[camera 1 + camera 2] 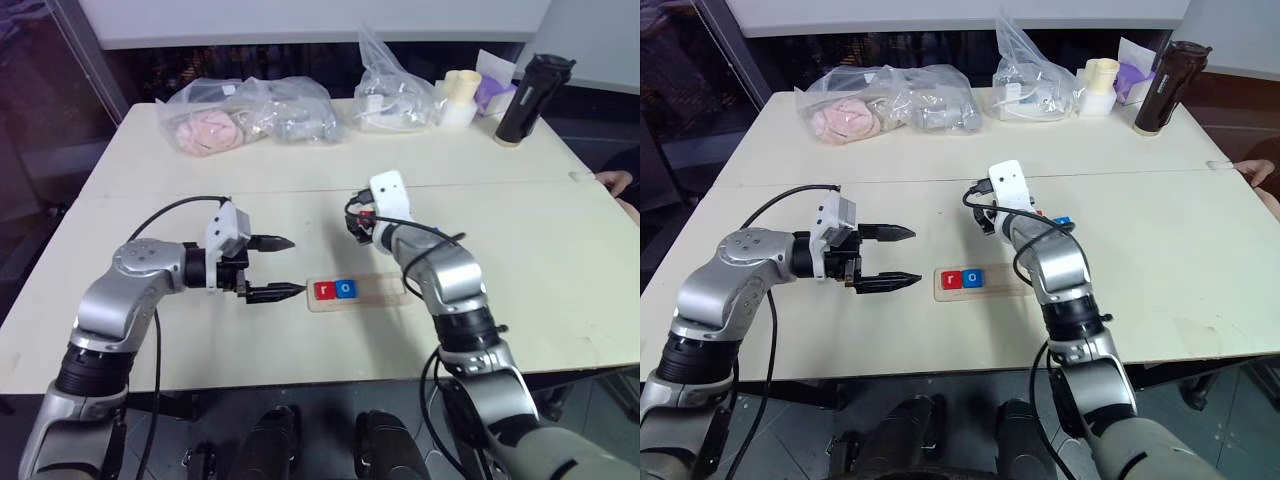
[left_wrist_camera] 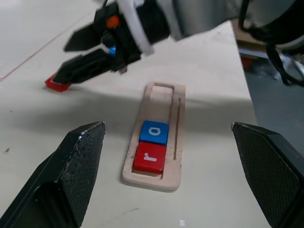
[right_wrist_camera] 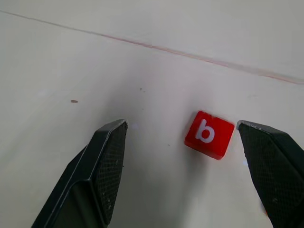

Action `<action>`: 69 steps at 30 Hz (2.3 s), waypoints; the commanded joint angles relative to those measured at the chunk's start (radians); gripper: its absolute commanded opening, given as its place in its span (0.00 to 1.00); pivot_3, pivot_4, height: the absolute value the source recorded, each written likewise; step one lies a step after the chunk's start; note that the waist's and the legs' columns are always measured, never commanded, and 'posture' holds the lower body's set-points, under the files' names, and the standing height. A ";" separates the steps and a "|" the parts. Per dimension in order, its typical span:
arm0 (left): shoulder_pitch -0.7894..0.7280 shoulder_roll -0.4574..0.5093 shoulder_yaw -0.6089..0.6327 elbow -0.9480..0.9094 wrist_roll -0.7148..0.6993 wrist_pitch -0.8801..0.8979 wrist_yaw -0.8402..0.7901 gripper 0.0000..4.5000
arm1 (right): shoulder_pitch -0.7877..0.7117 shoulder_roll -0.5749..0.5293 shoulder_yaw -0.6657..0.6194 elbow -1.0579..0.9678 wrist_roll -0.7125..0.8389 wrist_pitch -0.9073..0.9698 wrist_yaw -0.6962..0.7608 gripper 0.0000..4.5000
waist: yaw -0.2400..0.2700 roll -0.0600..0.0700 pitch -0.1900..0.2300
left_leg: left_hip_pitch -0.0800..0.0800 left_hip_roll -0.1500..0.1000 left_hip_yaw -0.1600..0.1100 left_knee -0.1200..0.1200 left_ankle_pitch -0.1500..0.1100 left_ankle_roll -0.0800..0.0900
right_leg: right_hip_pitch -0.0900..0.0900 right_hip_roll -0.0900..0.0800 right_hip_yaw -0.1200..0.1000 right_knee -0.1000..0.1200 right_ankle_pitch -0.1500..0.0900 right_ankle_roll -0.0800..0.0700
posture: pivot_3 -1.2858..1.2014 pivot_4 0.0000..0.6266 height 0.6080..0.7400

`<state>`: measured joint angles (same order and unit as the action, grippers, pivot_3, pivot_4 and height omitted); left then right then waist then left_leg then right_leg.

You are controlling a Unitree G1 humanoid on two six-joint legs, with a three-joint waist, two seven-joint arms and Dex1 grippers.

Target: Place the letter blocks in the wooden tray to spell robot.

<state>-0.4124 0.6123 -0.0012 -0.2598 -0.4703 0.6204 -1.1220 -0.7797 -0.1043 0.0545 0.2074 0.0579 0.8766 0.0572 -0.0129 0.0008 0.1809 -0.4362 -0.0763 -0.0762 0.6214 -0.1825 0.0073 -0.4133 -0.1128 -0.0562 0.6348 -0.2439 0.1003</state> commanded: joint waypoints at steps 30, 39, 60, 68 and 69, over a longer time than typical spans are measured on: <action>0.007 -0.014 0.008 -0.056 -0.032 -0.015 0.206 1.00 | -0.262 0.097 -0.116 0.536 -0.028 -0.191 -0.208 0.26 | -0.009 0.000 0.000 | 0.000 0.002 0.003 -0.003 0.004 -0.005 | -0.010 0.002 0.004 0.014 0.000 -0.004 | 0.52 0.24 0.88; -0.001 -0.014 -0.037 -0.030 -0.040 -0.022 0.159 1.00 | 0.070 -0.104 -0.094 -0.394 0.013 0.395 -0.044 0.26 | 0.003 0.000 0.000 | -0.001 0.001 0.004 -0.005 0.004 -0.005 | -0.011 0.001 0.005 0.013 0.000 -0.004 | 0.52 0.24 0.88; -0.018 0.015 -0.070 0.037 -0.028 -0.084 0.029 1.00 | 0.499 -0.187 -0.237 -0.915 0.108 0.738 0.013 0.26 | 0.002 0.000 0.001 | -0.002 0.004 0.005 -0.006 0.004 -0.005 | -0.012 -0.001 0.003 0.011 -0.004 -0.009 | 0.52 0.24 0.88; -0.014 0.020 -0.065 0.037 -0.029 -0.073 0.039 1.00 | 0.438 -0.445 -0.216 -0.910 0.249 0.660 0.264 0.99 | 0.002 0.001 0.002 | -0.002 0.004 0.005 -0.005 0.004 -0.005 | -0.012 -0.001 0.003 0.011 -0.005 -0.008 | 0.52 0.24 0.88; -0.015 0.021 -0.066 0.039 -0.029 -0.074 0.038 1.00 | 0.432 -0.510 -0.193 -0.909 0.273 0.629 0.314 0.99 | 0.002 0.001 0.002 | -0.003 0.003 0.005 -0.005 0.004 -0.005 | -0.012 -0.001 0.003 0.010 -0.005 -0.008 | 0.52 0.24 0.88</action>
<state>-0.4190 0.6259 -0.0770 -0.2023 -0.4930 0.5565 -1.0828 -0.3207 -0.5510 -0.1541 -0.6692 0.2827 1.5662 0.2812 -0.0111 0.0019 0.1833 -0.4390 -0.0729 -0.0707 0.6167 -0.1790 0.0027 -0.4254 -0.1142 -0.0536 0.6449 -0.2496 0.0933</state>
